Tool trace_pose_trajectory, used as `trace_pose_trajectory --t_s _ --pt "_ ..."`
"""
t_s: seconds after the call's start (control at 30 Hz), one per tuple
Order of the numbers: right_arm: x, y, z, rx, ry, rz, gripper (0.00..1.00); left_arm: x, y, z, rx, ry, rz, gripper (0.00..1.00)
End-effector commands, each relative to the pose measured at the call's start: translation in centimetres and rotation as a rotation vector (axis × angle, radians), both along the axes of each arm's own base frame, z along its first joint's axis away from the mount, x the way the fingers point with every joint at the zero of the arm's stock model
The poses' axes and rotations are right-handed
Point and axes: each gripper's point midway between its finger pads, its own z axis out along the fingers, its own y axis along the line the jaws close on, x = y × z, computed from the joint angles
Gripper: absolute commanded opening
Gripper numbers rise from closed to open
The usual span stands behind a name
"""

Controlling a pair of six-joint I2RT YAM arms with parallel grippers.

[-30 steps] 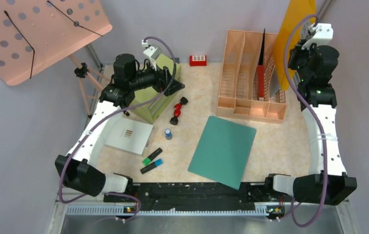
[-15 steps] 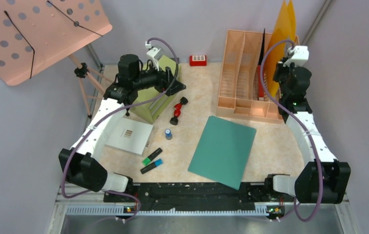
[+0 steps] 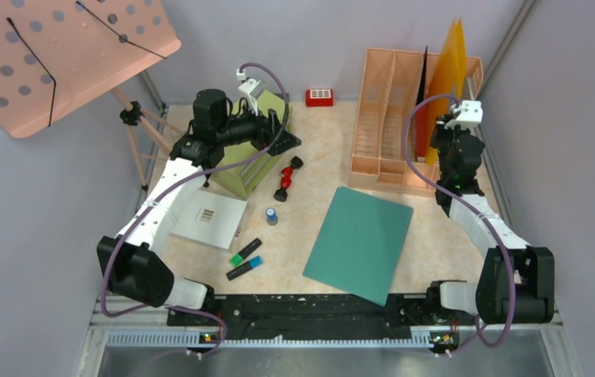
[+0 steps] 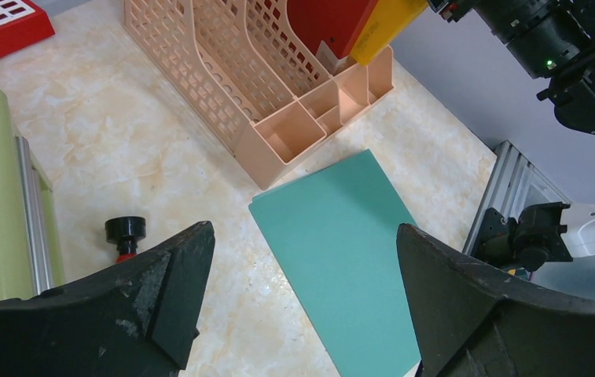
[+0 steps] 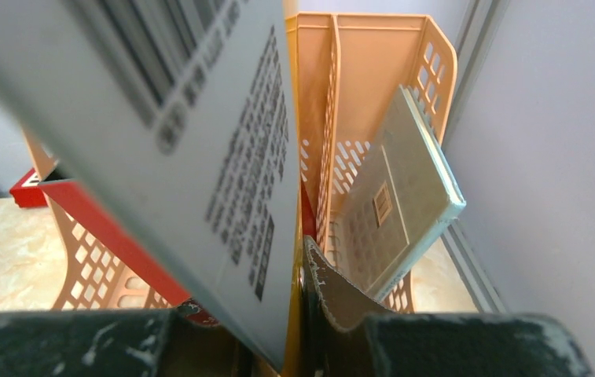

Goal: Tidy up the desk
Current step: Place the folder in the storage box.

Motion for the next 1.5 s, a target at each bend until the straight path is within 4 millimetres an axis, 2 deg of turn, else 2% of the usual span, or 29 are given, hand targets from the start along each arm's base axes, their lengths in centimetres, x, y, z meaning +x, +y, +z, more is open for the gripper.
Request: trace_pose_trajectory --t_s 0.0,0.17,0.63,1.0,1.23,1.47 --pt "0.5 0.5 5.5 0.021 -0.185 0.001 0.0 0.4 -0.4 0.4 -0.021 -0.03 -0.011 0.91" --pt "1.1 0.5 6.1 0.023 -0.201 0.003 0.0 0.6 -0.6 0.0 -0.027 -0.01 -0.018 0.91" --pt "1.2 1.0 4.2 -0.005 -0.221 0.021 0.0 0.5 -0.6 -0.6 -0.029 0.001 -0.023 0.9" --pt "1.9 1.0 0.5 -0.03 -0.112 0.023 0.0 0.3 -0.7 -0.6 -0.032 0.003 -0.029 0.9" --pt "2.2 1.4 -4.0 -0.017 -0.008 0.05 0.0 0.1 -0.7 -0.7 -0.034 0.004 -0.035 0.9" --pt "2.3 1.8 -7.3 0.036 0.092 0.062 0.0 -0.2 -0.6 -0.7 -0.034 -0.004 -0.036 0.9"
